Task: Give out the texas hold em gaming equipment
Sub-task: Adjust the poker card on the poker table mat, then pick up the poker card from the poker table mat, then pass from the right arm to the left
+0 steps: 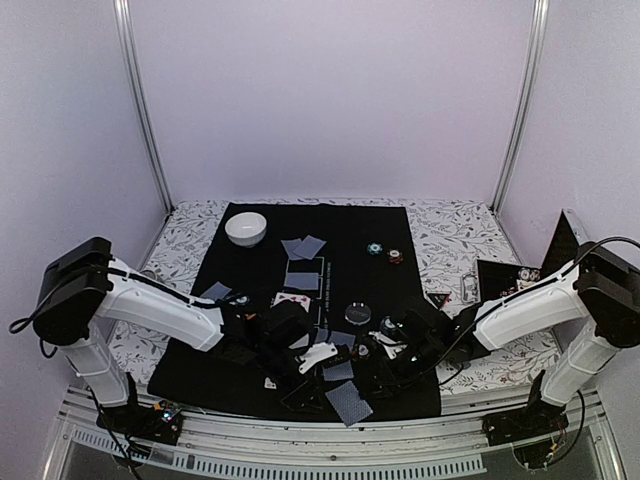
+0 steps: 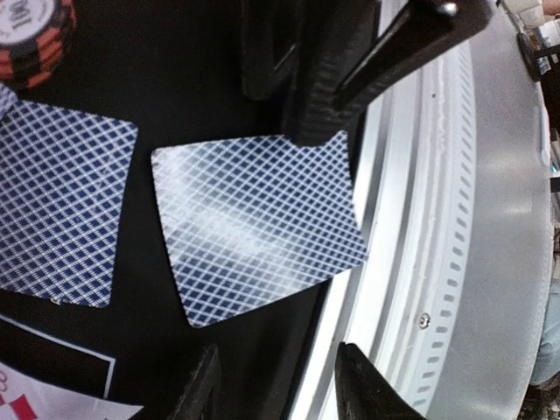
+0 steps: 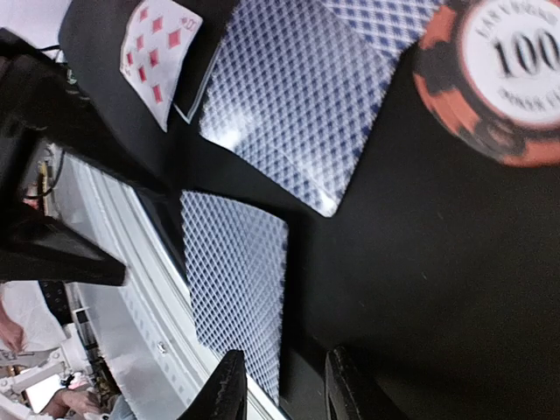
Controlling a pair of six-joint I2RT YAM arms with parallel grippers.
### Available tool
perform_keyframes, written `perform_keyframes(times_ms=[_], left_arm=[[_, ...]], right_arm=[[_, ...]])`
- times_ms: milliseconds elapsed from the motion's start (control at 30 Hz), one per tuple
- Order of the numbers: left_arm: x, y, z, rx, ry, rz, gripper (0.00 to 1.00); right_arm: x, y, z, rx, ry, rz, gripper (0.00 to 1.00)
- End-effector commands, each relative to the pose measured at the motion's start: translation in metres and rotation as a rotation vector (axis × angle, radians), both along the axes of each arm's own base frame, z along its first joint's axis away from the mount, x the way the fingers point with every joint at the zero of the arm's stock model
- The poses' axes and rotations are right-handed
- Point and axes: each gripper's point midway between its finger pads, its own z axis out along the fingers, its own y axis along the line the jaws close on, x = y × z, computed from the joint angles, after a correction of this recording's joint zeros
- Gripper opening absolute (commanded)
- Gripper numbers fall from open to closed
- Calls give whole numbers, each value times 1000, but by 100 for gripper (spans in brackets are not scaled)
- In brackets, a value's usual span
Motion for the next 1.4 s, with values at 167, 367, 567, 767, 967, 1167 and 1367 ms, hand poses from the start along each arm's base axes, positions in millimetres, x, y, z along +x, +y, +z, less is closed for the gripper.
perform_keyframes(times_ms=[167, 367, 567, 767, 967, 1167, 1367], left_arm=[[7, -6, -10, -21, 28, 33, 44], [10, -7, -12, -32, 54, 43, 42], [10, -5, -11, -56, 65, 53, 42], [12, 0, 13, -129, 99, 41, 42], [3, -4, 136, -495, 3, -63, 62], [32, -8, 172, -405, -143, -17, 74], [33, -14, 180, -340, -162, -90, 72]], right_arm=[[-13, 18, 5, 134, 99, 41, 33], [-12, 26, -2, 158, 120, 42, 31], [-8, 34, 1, 193, 127, 26, 11], [-10, 27, 12, 180, 104, 40, 2], [-12, 12, 76, 215, -162, 181, 2], [-14, 16, 146, 308, -461, 342, 2], [-16, 26, 160, 239, -586, 449, 2]])
